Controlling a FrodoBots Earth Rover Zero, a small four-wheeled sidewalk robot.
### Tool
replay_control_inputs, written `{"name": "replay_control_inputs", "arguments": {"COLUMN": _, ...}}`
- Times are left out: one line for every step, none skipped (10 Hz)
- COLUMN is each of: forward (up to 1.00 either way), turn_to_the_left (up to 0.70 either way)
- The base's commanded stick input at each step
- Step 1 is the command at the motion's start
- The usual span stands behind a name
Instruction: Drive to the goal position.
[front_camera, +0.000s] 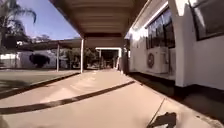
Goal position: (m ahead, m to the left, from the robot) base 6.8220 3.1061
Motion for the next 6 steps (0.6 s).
{"name": "replay_control_inputs", "arguments": {"forward": 0.50, "turn_to_the_left": 0.00}}
{"name": "replay_control_inputs", "arguments": {"forward": 0.50, "turn_to_the_left": 0.00}}
{"name": "replay_control_inputs", "arguments": {"forward": 0.50, "turn_to_the_left": 0.00}}
{"name": "replay_control_inputs", "arguments": {"forward": 0.50, "turn_to_the_left": 0.00}}
{"name": "replay_control_inputs", "arguments": {"forward": 0.50, "turn_to_the_left": 0.00}}
{"name": "replay_control_inputs", "arguments": {"forward": 0.50, "turn_to_the_left": 0.00}}
